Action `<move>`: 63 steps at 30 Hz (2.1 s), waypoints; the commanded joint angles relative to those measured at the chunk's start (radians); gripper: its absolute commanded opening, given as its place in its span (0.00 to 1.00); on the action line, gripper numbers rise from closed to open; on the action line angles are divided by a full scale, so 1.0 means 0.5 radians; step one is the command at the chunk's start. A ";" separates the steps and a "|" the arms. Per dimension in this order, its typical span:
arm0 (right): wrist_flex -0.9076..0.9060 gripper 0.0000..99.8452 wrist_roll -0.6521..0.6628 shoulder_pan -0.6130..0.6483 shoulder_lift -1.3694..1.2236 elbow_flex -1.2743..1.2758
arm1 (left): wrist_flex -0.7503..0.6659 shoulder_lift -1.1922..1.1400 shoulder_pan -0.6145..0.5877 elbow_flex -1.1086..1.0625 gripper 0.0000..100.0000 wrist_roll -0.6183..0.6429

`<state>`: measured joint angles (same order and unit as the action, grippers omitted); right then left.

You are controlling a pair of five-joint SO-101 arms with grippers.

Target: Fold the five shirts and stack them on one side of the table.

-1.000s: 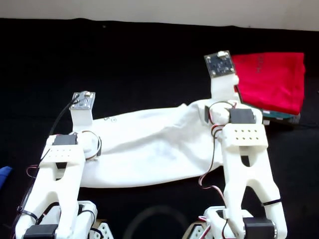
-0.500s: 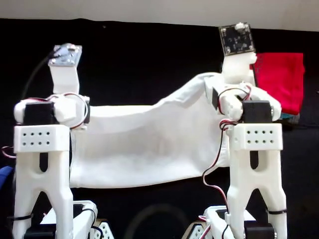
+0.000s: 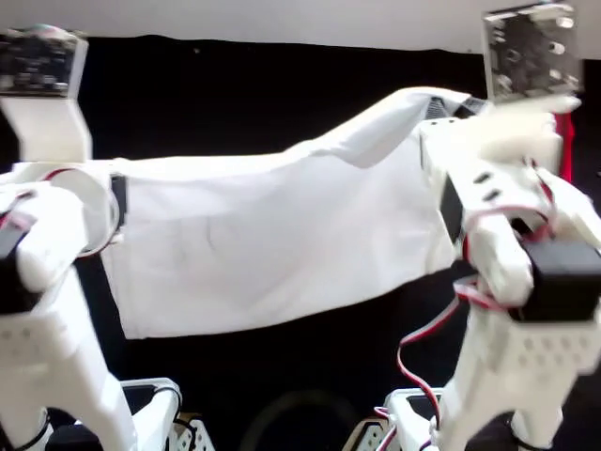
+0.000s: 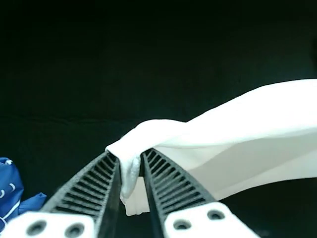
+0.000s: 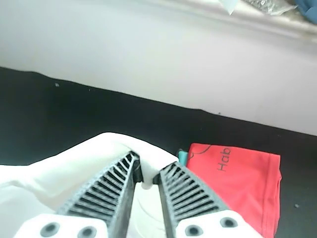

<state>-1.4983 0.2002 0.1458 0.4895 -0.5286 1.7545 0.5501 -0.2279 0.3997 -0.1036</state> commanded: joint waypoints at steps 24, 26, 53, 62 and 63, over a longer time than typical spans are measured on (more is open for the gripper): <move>-0.523 0.01 0.160 -0.014 0.232 -1.048 | -0.018 0.818 -0.244 -0.103 0.01 -0.110; -0.523 0.01 0.163 -0.014 0.311 -0.993 | -0.015 0.836 -0.244 -0.097 0.01 -0.107; -0.173 0.01 0.365 -0.029 0.631 -0.741 | -0.031 1.033 -0.241 -0.094 0.01 -0.104; -0.183 0.01 0.365 -0.029 0.815 -0.720 | -0.015 1.033 -0.241 0.072 0.01 -0.104; -0.183 0.01 0.365 -0.029 0.812 -0.720 | -0.015 1.023 -0.241 0.063 0.01 -0.101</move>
<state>-1.6103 0.3705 0.1458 0.8961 -0.8968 1.7530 1.0717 -0.3383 0.4227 -0.1542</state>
